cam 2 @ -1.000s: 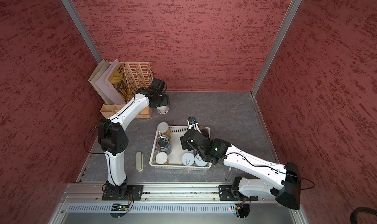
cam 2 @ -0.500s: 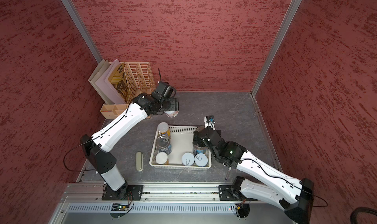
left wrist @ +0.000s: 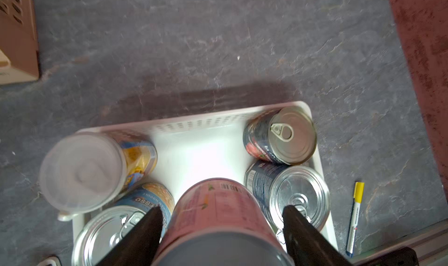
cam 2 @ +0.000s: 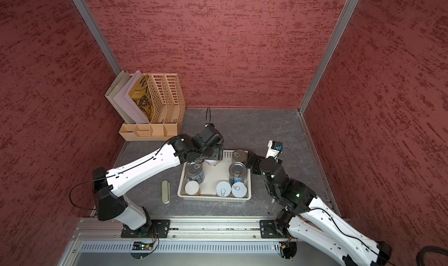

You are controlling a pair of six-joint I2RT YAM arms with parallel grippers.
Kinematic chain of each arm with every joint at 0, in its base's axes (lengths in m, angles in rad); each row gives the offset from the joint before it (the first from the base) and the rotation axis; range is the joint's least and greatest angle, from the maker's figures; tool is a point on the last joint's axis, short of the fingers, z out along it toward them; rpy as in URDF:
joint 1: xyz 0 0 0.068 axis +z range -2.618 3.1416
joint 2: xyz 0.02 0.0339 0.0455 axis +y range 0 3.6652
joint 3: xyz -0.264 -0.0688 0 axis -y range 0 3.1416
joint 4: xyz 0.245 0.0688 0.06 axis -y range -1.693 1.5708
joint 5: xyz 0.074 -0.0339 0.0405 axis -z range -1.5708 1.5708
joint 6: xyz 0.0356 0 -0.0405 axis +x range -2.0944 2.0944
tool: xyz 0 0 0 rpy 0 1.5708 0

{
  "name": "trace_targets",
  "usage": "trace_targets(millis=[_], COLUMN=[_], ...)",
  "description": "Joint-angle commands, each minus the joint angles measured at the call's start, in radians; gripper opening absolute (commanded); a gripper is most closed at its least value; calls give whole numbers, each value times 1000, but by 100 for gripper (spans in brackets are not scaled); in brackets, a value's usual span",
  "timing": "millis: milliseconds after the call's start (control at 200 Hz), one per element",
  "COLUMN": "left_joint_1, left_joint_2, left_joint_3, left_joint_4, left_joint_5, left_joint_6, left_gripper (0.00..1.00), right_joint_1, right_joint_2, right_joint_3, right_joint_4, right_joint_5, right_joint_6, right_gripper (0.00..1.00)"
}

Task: Put the canned food in the basket
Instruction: Place the canned food in the basket.

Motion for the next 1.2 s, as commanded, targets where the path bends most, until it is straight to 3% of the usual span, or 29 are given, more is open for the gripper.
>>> trace_targets(millis=[0, 431, 1197], left_joint_1=[-2, -9, -53], left_joint_2=[22, 188, 202], left_joint_3=[-7, 9, -241], left_joint_4=[116, 87, 205], left_joint_5=[32, 18, 6], left_joint_6=[-53, -149, -245], left_gripper=[36, 33, 33], right_joint_1=[-9, -9, -9], right_joint_2=[-39, -32, 38], right_joint_3=[-18, -27, -18], right_joint_4=[-16, 10, 33], right_joint_5=[57, 29, -6], right_joint_6=[30, 12, -3], right_gripper=[98, 98, 98])
